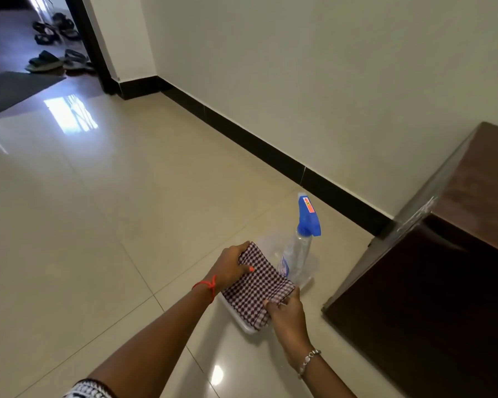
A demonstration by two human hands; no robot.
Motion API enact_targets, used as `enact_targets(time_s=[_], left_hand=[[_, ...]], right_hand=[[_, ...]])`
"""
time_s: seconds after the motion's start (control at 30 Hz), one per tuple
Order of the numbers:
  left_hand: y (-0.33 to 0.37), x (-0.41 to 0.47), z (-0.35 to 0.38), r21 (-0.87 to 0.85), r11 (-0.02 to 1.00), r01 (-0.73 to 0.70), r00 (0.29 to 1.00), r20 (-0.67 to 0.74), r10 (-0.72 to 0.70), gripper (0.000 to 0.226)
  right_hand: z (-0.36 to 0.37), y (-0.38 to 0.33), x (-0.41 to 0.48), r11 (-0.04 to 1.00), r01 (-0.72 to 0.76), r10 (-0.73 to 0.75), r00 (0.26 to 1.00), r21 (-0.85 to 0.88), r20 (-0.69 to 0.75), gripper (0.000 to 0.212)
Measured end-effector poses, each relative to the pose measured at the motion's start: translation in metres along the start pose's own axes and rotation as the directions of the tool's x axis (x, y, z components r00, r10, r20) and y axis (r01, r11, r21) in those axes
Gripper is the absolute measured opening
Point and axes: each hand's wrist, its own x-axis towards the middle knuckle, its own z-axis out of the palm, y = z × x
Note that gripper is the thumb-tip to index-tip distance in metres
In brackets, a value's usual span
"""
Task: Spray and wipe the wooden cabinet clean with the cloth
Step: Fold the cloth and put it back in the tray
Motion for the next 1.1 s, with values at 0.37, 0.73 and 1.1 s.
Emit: enact_targets(time_s=[0.37, 0.73, 1.1], left_hand=[[-0.011, 0.005, 0.016, 0.175, 0.984, -0.022, 0.998, 0.054, 0.013, 0.058], [-0.024, 0.002, 0.022, 0.242, 0.964, -0.108, 0.994, 0.038, 0.102, 0.060], [-0.024, 0.002, 0.024, 0.149, 0.982, -0.116, 0.991, 0.081, 0.104, 0.042]], right_hand=[[0.006, 0.002, -0.001, 0.924, 0.161, -0.198, 0.977, -0.346, -0.075, 0.040], [0.008, 0.003, -0.001, 0.894, 0.190, -0.215, 0.977, -0.406, -0.016, 0.041], [0.013, 0.006, 0.002, 0.889, 0.182, -0.196, 0.981, -0.420, 0.010, 0.020]])
